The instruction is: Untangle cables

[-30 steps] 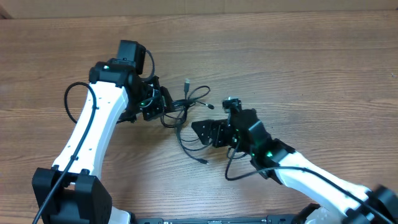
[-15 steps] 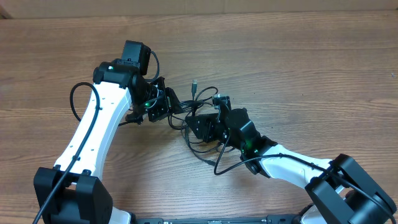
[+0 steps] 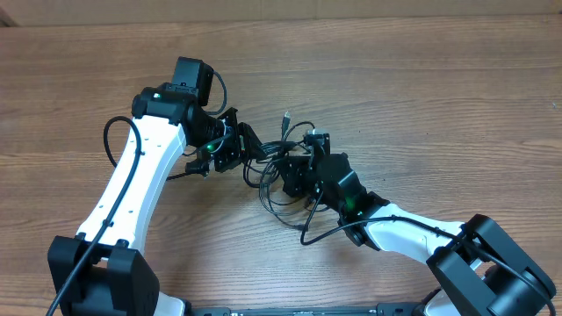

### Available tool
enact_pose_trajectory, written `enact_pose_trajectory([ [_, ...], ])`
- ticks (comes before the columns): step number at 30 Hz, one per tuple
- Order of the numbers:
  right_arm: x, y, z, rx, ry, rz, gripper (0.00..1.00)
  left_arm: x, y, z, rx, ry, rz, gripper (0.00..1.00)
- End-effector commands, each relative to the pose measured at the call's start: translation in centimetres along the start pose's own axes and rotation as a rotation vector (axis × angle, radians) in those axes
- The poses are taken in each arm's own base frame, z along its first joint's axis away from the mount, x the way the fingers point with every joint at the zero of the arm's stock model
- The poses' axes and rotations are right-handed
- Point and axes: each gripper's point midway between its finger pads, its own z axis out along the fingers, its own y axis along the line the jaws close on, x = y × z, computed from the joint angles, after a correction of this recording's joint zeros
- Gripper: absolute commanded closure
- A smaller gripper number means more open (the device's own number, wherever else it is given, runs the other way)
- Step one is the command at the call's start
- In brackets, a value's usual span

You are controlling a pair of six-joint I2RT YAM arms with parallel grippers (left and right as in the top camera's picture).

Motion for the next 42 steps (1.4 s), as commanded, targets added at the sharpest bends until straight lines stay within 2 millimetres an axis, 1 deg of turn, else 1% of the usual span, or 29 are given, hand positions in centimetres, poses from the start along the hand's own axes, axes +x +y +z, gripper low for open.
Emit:
enact_pose_trajectory([
  [1,2.3,1.2,-0.2,-0.078,0.122,0.011,0.96,1.1,-1.1,-0.9,0.057,0.039,0.032,0.96],
  [3,4.7,1.8,-1.0,-0.118,0.254,0.033,0.96,0.8,-2.9,-1.4,0.126,0.035,0.052,0.96],
  [4,6.2,2.0,-1.7,-0.132,0.335,0.049,0.96,0.4,-4.2,-2.0,0.179,0.023,0.062,0.96],
  [6,7.7,2.1,-2.8,-0.140,0.421,0.056,0.96,-0.5,-5.5,-2.6,0.234,-0.010,0.056,0.96],
  [7,8.4,2.2,-3.6,-0.143,0.467,0.054,0.96,-1.3,-6.1,-3.0,0.262,-0.040,0.043,0.96],
  [9,9.0,2.3,-4.9,-0.126,0.511,0.058,0.96,-2.8,-6.7,-3.6,0.296,-0.103,0.015,0.96],
  [12,8.5,3.0,-6.6,-0.126,0.516,0.044,0.96,-5.1,-6.3,-3.9,0.295,-0.210,-0.023,0.96],
  [14,7.6,3.8,-7.7,-0.132,0.486,0.022,0.96,-6.6,-5.6,-4.1,0.281,-0.286,-0.042,0.96],
  [16,6.5,4.1,-8.4,-0.118,0.443,0.007,0.96,-7.7,-4.9,-4.3,0.265,-0.345,-0.065,0.96],
  [20,3.9,3.3,-10.0,-0.024,0.323,-0.019,0.96,-9.9,-3.9,-5.1,0.245,-0.472,-0.076,0.95],
  [22,2.4,2.7,-10.7,0.029,0.252,-0.030,0.96,-10.2,-3.6,-5.2,0.218,-0.496,-0.010,0.96],
  [23,1.9,2.5,-10.9,0.045,0.225,-0.038,0.96,-10.0,-3.7,-5.0,0.204,-0.488,0.053,0.96],
  [25,1.4,2.7,-10.9,0.039,0.203,-0.090,0.96,-8.6,-4.2,-4.5,0.181,-0.436,0.239,0.93],
  [27,1.4,2.6,-10.8,0.040,0.206,-0.096,0.96,-6.5,-5.8,-4.0,0.194,-0.386,0.553,0.85],
  [28,1.6,2.5,-10.7,0.043,0.211,-0.094,0.96,-4.9,-6.7,-3.8,0.215,-0.354,0.761,0.79],
  [29,1.8,2.2,-10.5,0.049,0.222,-0.091,0.96,-3.1,-7.4,-3.5,0.241,-0.310,0.970,0.71],
  [30,2.1,2.0,-10.4,0.055,0.232,-0.089,0.96,-1.4,-7.7,-3.3,0.262,-0.269,1.143,0.64],
  [31,2.4,1.7,-10.3,0.065,0.244,-0.085,0.96,0.5,-7.5,-2.9,0.282,-0.214,1.324,0.58],
  [32,2.7,1.4,-10.2,0.076,0.258,-0.081,0.96,2.0,-7.1,-2.6,0.296,-0.167,1.482,0.51],
  [33,2.9,1.2,-10.1,0.084,0.267,-0.077,0.96,3.0,-6.5,-2.3,0.299,-0.135,1.591,0.46],
  [34,3.2,0.9,-10.1,0.095,0.280,-0.061,0.96,3.7,-5.9,-1.8,0.291,-0.114,1.692,0.38],
  [36,3.6,0.6,-10.2,0.106,0.296,-0.035,0.96,4.3,-4.7,-0.9,0.259,-0.103,1.834,0.28],
  [38,3.8,0.8,-10.2,0.090,0.311,-0.017,0.96,5.1,-3.3,0.2,0.219,-0.088,1.984,0.20],
  [41,4.0,1.5,-10.6,0.019,0.355,0.023,0.96,6.3,-0.9,2.1,0.160,-0.060,2.213,0.17],
  [42,4.0,1.6,-10.8,-0.003,0.370,0.039,0.96,6.4,-0.4,2.5,0.140,-0.060,2.254,0.20],
])
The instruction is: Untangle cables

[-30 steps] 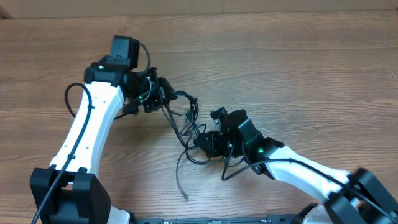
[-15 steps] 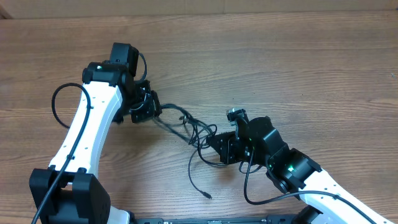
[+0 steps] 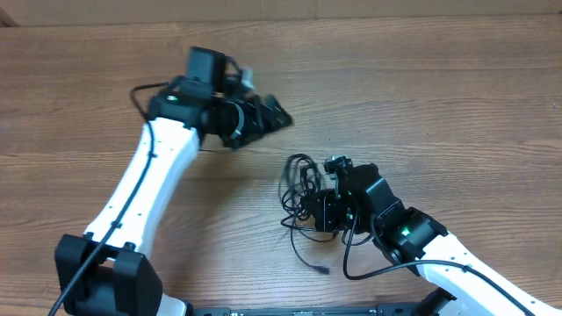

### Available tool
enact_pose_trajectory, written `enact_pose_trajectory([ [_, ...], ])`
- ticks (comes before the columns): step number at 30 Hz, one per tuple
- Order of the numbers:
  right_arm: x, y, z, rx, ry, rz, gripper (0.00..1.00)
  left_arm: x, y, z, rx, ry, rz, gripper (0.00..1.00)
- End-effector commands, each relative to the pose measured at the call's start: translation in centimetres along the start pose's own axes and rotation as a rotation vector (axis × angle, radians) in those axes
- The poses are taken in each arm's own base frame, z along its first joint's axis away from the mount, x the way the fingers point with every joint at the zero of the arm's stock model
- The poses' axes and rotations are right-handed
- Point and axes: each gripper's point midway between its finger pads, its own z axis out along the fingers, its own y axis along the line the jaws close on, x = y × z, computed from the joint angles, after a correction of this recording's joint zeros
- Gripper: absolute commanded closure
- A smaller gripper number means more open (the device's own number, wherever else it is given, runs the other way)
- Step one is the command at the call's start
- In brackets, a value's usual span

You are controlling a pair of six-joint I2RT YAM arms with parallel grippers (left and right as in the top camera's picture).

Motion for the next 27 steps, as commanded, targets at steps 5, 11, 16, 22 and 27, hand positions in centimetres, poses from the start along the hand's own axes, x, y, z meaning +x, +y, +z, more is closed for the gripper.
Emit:
enact_pose_trajectory([
  [5,-0.6,-0.7,-1.9,-0.143,0.069,0.140,0.96,3.9,-2.7,1.6,-0.027,0.104,0.527,0.49],
  [11,-1.0,-2.0,-2.6,-0.187,0.089,0.196,0.96,4.7,-3.6,1.7,0.028,0.129,0.572,0.41],
  [16,-0.2,-2.4,-1.5,-0.202,0.147,0.231,0.96,6.2,-6.1,1.4,0.210,0.165,0.666,0.32],
  [22,-0.9,-1.5,-1.4,-0.256,0.133,0.202,0.96,7.5,-5.0,2.1,0.206,0.237,0.668,0.34],
  [27,-1.3,-1.4,-1.4,-0.264,0.119,0.188,0.96,8.5,-4.0,2.6,0.193,0.289,0.685,0.41],
])
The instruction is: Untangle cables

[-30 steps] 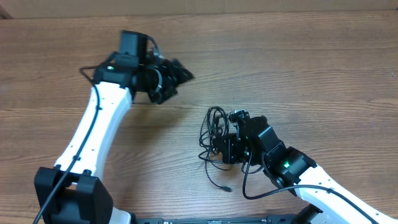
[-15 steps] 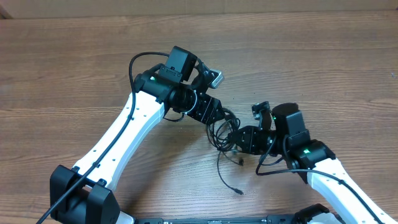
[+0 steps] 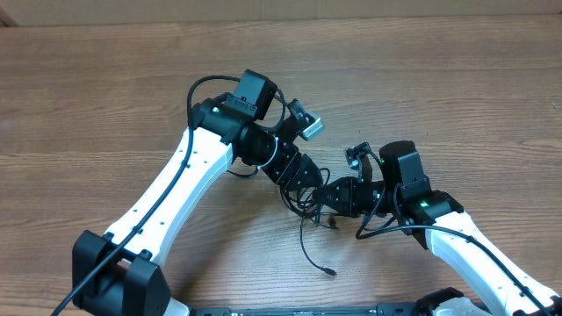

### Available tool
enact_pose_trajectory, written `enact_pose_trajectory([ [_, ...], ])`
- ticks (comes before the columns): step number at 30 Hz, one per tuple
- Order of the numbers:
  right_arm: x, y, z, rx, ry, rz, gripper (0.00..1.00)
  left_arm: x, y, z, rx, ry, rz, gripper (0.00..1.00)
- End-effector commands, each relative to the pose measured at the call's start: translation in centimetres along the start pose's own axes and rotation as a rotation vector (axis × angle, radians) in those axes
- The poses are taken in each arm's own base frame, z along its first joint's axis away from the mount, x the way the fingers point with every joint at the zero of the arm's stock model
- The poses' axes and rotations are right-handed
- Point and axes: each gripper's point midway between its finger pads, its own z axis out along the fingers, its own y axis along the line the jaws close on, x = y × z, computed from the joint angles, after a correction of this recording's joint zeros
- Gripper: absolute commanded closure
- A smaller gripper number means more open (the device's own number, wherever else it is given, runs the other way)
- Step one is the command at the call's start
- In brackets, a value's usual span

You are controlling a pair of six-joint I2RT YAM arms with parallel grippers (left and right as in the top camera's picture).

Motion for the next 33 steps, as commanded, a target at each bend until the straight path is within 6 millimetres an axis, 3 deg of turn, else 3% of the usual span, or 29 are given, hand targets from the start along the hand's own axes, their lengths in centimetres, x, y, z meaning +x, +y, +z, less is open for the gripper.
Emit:
enact_pose_trajectory([
  [1,0.0,0.8,-0.1,-0.035,0.006,-0.023,0.96,0.4,0.2,0.9,0.011,0.034,0.053,0.42],
  [7,0.0,0.8,-0.1,-0.035,0.006,-0.023,0.96,1.4,0.9,3.0,0.017,0.101,0.053,0.57],
  [9,0.0,0.8,-0.1,-0.035,0.006,-0.023,0.96,1.8,0.9,3.8,0.026,0.125,0.049,0.69],
  [11,0.0,0.8,-0.1,-0.035,0.006,-0.023,0.96,2.2,1.2,4.6,0.025,0.152,0.047,0.90],
  [12,0.0,0.8,-0.1,-0.035,0.006,-0.023,0.96,2.4,1.4,5.0,0.025,0.166,0.041,0.96],
  [15,0.1,1.0,-0.2,-0.048,0.015,-0.023,0.96,2.8,2.7,6.1,-0.001,0.194,-0.014,0.96],
  [17,0.4,1.4,-0.2,-0.070,0.030,-0.024,0.96,2.8,4.9,6.4,-0.096,0.198,-0.129,0.96],
  [21,0.6,1.6,-0.2,-0.082,0.038,-0.024,0.96,2.2,11.1,4.4,-0.367,0.104,-0.455,0.96],
  [23,0.6,1.6,-0.2,-0.082,0.038,-0.024,0.96,1.9,13.0,3.0,-0.406,0.041,-0.580,0.96],
  [28,0.1,1.7,-0.5,-0.086,0.019,-0.033,0.96,2.8,16.8,-0.5,-0.440,-0.053,-0.827,0.96],
  [33,-2.9,1.1,-2.3,-0.073,-0.106,-0.028,0.96,5.3,19.9,-4.3,-0.468,-0.093,-0.982,0.96],
])
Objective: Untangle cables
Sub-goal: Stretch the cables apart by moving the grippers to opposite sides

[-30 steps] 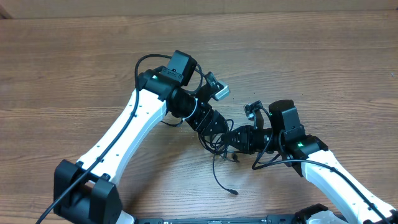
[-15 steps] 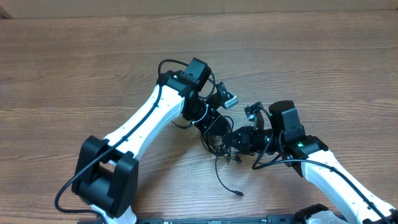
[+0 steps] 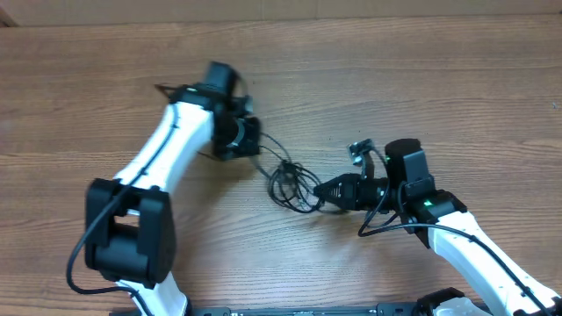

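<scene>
A tangle of thin black cables (image 3: 292, 183) lies at the middle of the wooden table (image 3: 439, 96). My left gripper (image 3: 250, 140) is up and to the left of it, and appears shut on one strand (image 3: 269, 158), which runs taut down to the tangle. My right gripper (image 3: 321, 190) points left at the tangle's right edge. Its fingertips are closed on the loops there. How the left fingers stand is partly hidden by the wrist.
The right wrist's camera (image 3: 361, 150) sticks up behind the right gripper. The left arm (image 3: 167, 149) crosses the table's left half. The right arm (image 3: 465, 246) fills the front right corner. The table's far edge (image 3: 281, 19) meets a pale wall.
My left gripper was at the tangle beside the right one and is now up and to the left, with a strand stretched between it and the tangle. The loose tail near the front no longer shows.
Both grippers were first at the tangle in the middle. Then the left one was up and away while the right held the tangle nearer the front. The left was then back at the tangle, and now stands off to the left with a strand drawn out.
</scene>
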### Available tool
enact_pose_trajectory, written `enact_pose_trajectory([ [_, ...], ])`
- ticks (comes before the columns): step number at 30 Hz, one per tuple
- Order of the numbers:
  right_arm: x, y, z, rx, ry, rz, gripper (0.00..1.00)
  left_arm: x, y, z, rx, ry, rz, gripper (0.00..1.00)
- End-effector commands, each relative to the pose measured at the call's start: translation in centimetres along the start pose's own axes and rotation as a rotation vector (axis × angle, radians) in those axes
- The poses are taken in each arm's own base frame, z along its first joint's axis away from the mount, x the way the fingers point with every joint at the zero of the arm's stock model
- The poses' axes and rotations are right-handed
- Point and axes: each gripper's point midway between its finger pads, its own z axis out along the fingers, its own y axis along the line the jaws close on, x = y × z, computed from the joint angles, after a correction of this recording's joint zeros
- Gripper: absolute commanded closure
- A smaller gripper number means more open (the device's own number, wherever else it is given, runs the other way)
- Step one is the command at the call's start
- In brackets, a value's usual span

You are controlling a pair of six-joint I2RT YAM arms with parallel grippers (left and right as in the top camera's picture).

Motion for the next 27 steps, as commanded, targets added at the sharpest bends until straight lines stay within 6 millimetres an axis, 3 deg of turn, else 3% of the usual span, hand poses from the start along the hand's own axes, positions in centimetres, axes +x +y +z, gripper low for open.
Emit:
enact_pose_trajectory([
  [1,-2.4,0.1,-1.8,-0.001,-0.099,0.013,0.96,-1.5,4.0,-1.2,-0.056,-0.039,-0.163,0.96],
  [5,-4.8,-3.2,-3.3,0.138,-0.238,0.134,0.96,-1.8,5.5,-2.6,0.035,-0.029,-0.211,0.96],
  [10,-5.8,-7.0,-4.6,0.333,-0.349,0.229,0.96,-2.7,6.8,-4.3,0.099,-0.064,-0.243,0.96],
  [13,-6.2,-7.9,-5.2,0.386,-0.389,0.230,0.96,-3.2,7.3,-5.9,0.137,-0.105,-0.265,0.96],
  [17,-7.4,-9.5,-7.0,0.475,-0.475,0.238,0.96,-4.4,7.8,-9.4,0.200,-0.207,-0.279,0.96],
  [20,-8.6,-9.9,-9.0,0.497,-0.531,0.219,0.96,-5.0,8.9,-13.3,0.220,-0.313,-0.296,0.96],
  [27,-12.6,-9.7,-17.0,0.592,-0.694,0.119,0.96,-5.0,12.6,-20.7,0.207,-0.530,-0.379,0.96],
])
